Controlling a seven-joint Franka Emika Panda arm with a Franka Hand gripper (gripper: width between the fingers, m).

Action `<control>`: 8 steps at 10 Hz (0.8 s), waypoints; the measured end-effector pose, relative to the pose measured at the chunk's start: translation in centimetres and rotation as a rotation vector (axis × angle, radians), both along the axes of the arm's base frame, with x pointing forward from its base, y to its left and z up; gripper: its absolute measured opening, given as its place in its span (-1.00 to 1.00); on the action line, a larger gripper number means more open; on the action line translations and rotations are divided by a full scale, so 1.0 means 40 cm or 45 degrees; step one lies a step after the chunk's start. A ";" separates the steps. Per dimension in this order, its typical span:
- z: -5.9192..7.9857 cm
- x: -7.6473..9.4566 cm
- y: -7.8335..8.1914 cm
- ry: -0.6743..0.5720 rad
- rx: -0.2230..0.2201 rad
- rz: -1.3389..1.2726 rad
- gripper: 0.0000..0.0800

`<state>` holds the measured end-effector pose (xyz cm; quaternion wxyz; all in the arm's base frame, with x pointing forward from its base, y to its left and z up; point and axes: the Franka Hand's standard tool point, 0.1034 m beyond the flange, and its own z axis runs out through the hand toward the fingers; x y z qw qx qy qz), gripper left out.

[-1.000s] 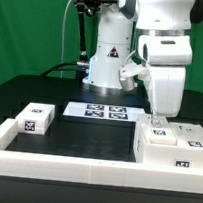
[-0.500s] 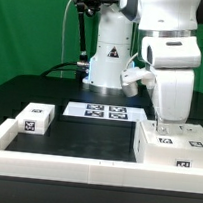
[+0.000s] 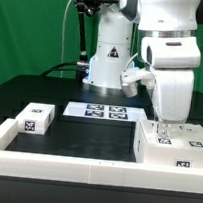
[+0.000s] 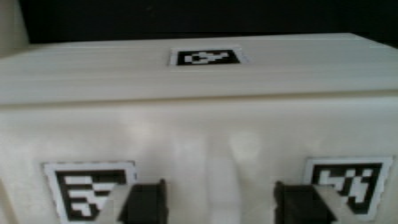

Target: Assemble cabinet

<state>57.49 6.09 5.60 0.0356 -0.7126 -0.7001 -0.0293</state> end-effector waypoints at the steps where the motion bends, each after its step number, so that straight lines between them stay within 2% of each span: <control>1: 0.000 0.000 0.000 0.000 0.000 0.000 0.20; 2: -0.001 0.000 0.000 0.001 0.000 0.000 0.20; 3: -0.001 -0.001 0.000 0.001 0.000 0.000 0.66; 4: -0.002 -0.001 0.000 0.001 0.000 0.000 0.89; 5: -0.002 -0.001 0.000 0.001 0.000 0.000 0.98; 8: -0.002 -0.001 0.000 0.001 0.001 0.000 0.99</control>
Offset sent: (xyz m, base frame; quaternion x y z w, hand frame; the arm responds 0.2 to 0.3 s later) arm 0.0000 0.0000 0.0000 0.0000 0.0000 0.0000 1.0000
